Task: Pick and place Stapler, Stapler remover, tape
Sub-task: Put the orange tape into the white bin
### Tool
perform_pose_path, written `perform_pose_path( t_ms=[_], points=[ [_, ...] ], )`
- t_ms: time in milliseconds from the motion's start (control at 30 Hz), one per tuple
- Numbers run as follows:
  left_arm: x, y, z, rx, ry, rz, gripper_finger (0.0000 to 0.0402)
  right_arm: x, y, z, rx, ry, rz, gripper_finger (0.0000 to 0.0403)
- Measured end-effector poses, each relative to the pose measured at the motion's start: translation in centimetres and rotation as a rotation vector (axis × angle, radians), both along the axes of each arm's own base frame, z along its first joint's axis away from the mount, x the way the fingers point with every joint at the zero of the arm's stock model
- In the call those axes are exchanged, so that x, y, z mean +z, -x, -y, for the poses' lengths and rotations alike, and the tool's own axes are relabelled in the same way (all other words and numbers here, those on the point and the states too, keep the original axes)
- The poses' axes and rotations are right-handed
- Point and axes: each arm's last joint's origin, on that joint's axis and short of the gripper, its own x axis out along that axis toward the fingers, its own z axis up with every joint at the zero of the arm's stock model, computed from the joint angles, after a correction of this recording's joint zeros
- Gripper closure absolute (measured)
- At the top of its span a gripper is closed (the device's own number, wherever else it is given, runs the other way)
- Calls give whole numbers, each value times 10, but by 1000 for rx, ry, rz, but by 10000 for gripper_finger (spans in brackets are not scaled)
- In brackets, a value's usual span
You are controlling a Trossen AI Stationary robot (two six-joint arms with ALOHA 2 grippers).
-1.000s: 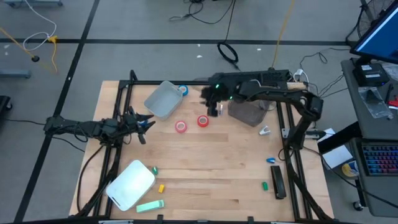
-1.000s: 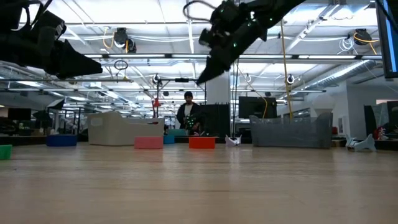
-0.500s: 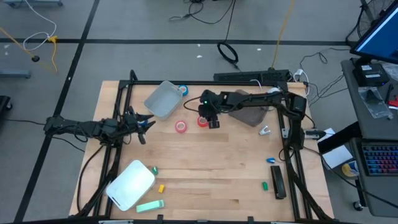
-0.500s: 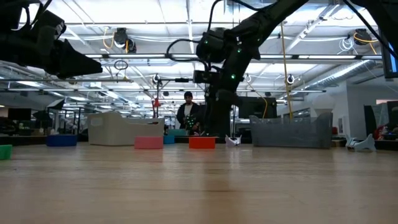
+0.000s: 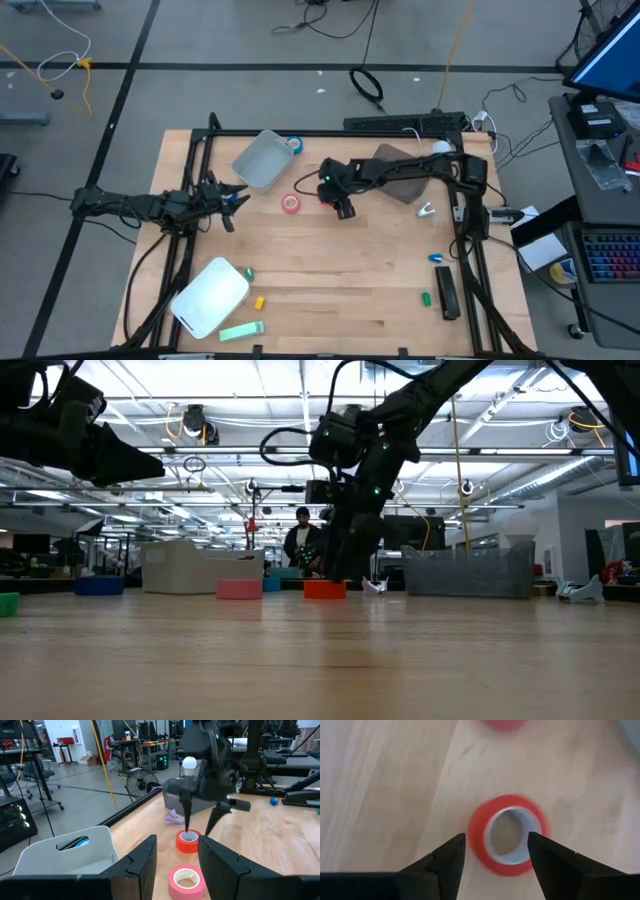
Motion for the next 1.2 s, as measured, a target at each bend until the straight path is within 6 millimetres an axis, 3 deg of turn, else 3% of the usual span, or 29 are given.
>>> perform_pose_path(
  t_ms=[233,533,833,1000,1200],
  points=[
    [0,0,0,-13,17,7,256,-13,-2,1,-3,-15,-27,197],
    [0,0,0,-15,24,10,256,-12,-3,1,-20,-28,-19,230],
    [0,0,1,-16,23,8,256,-36,-7,1,-43,-51,-64,261],
    [-1,0,1,-24,24,3,256,-33,-7,-1,-46,-51,-59,285],
    [-1,0,1,-24,23,2,256,-22,-4,-2,-59,-55,-39,343]
  ],
)
